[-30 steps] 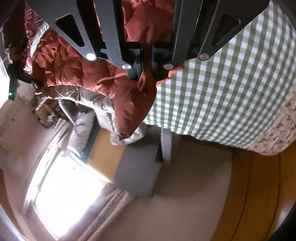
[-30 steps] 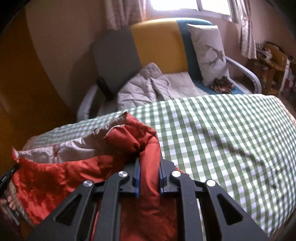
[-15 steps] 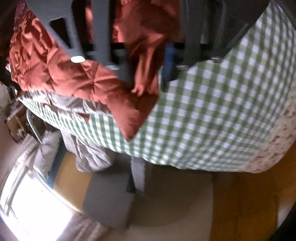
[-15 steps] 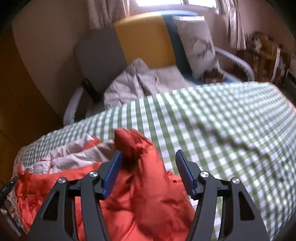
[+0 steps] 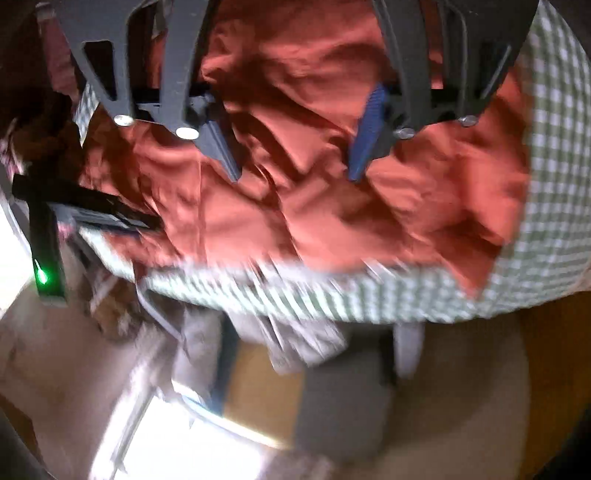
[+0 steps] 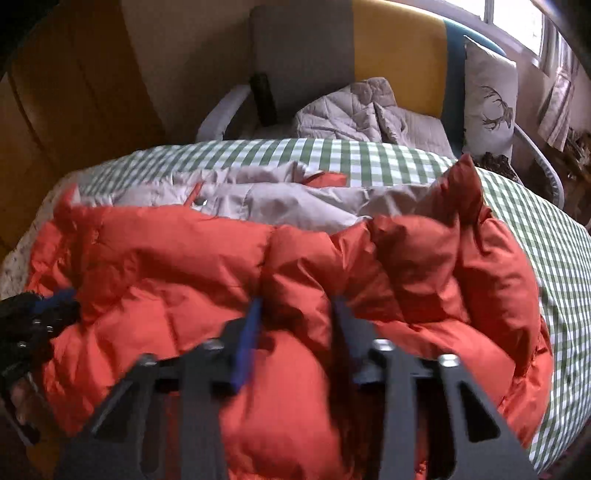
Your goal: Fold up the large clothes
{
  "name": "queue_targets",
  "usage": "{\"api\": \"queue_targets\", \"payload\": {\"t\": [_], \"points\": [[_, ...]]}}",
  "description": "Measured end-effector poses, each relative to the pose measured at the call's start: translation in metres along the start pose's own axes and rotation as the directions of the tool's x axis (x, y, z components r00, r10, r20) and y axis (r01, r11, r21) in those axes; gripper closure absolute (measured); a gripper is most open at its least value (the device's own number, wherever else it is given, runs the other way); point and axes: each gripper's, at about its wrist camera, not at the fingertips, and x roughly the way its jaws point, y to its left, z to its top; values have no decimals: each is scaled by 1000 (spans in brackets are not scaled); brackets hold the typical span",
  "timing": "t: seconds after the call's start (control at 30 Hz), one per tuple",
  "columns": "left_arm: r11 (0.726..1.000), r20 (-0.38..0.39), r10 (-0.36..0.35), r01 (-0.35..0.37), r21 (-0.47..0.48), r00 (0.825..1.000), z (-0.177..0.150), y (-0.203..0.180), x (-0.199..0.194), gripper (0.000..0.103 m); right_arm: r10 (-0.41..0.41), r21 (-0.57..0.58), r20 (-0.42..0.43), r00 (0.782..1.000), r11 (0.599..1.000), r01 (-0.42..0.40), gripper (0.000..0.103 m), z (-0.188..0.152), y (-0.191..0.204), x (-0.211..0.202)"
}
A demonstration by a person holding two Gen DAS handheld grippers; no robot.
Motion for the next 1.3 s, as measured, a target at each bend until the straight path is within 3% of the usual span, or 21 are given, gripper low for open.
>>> {"api": "queue_targets", "payload": {"t": [0.03,0.1,0.33,0.53,0.63,0.87,1.1,1.2,1.23,1.27,1.3], "points": [[1000,-21,0,1,11,1000,-3,-4,9,82,-4,2,7,1000,1000,4,94,-1,1,-2],[999,-26,21,-20,31,999,-9,-11,19,103,4,7,38,999,1000,-4,98,-2,-2,-13],[999,144,28,-33,34,989,1,-20,-25,103,0,-18,208,978,1000,3,99,11,8,-61],[999,228,36,-39,7,973,27,-12,-29,103,-55,-20,222,973,998,61,100,31,11,-35],[999,211,54,-51,-18,976,32,-5,-6,103,-81,-19,187,979,996,86,100,38,7,-4],[991,89,86,-76,-115,992,31,24,63,103,-111,54,79,991,993,107,101,49,-15,63],[988,60,71,-62,-142,996,32,32,78,101,-113,62,31,993,992,111,102,51,-23,94],[983,50,45,-35,-181,998,31,36,71,101,-78,79,26,997,994,76,96,50,-28,89],[981,54,52,-41,-191,997,30,37,62,98,-50,93,24,998,995,48,84,50,-30,84],[980,66,61,-47,-194,996,28,36,54,86,0,112,20,1000,994,-2,73,49,-34,73],[979,85,60,-42,-202,995,24,38,43,74,44,126,33,999,991,-47,45,48,-36,61]]}}
